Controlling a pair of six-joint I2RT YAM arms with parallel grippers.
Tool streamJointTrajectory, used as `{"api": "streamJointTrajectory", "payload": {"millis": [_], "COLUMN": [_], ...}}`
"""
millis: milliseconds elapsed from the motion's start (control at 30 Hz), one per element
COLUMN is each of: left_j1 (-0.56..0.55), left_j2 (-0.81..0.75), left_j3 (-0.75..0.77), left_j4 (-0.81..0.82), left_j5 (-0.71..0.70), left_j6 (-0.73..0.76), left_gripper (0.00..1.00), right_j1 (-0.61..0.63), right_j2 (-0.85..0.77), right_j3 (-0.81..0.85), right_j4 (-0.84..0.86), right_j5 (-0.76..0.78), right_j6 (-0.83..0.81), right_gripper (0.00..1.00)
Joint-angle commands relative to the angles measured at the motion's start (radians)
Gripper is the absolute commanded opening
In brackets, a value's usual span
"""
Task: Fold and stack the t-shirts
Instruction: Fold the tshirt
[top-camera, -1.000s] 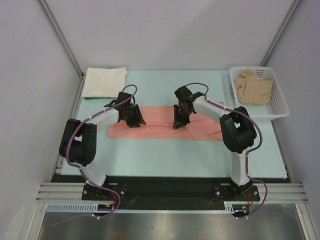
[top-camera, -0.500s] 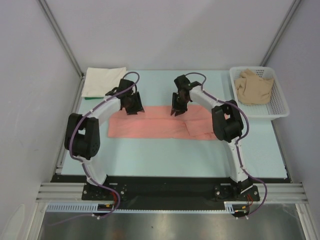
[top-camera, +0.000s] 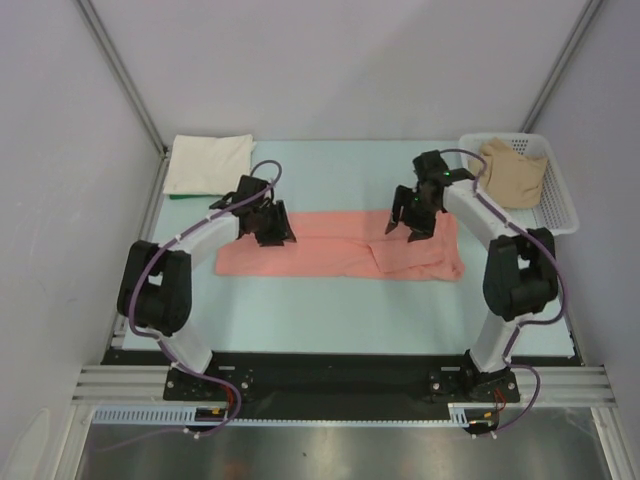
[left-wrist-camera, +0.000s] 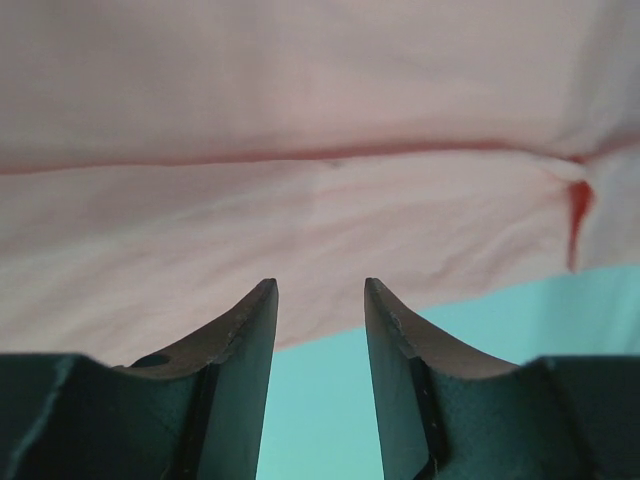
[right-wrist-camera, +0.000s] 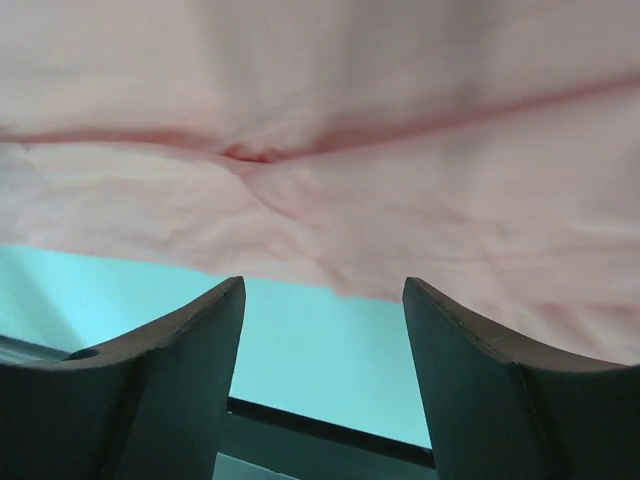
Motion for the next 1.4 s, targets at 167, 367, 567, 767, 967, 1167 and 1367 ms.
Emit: {"api": "streamJointTrajectory", "payload": {"millis": [167, 367, 567, 767, 967, 1167, 1367], "left_j1": [-0.221, -0.333, -0.367, -0.367, -0.365, -0.362, -0.335], "left_j2": [0.087, 0.233, 0.365, 0.489, 0.607, 0.537, 0.378], "left_j3": [0.110, 0.218, 0.276, 0.403, 0.562, 0.540, 0.447], "left_j4": [0.197, 0.281, 0.397, 0.333, 0.189, 0.132, 0.055], "left_j5": [0.244, 0.320, 0.407, 0.402, 0.410, 0.416, 0.402], "left_j6": [-0.075, -0.169, -0.250, -0.255, -0.194, -0.123, -0.043], "left_gripper": [0.44, 0.43, 0.43, 0.44, 0.46, 0.54, 0.64], "right_j1": [-0.207, -0.292, -0.382, -0.404, -0.405, -0.393, -0.392], "right_j2": [-0.183, -0.225, -0.283, -0.312, -0.350, -0.340, -0.279], "right_j3": [-0.205, -0.280, -0.366, -0.426, -0.496, -0.493, -0.484], "right_j4": [0.044, 0.058, 0.051, -0.003, 0.006, 0.025, 0.094], "right_j5": [-0.048, -0.107, -0.133, 0.000, 0.063, 0.125, 0.129], "right_j6": [-0.026, -0.040, -0.049, -0.067, -0.083, -0.117, -0.120], "right_gripper": [0.60, 0.52, 0.43, 0.63, 0.62, 0.53, 0.48]}}
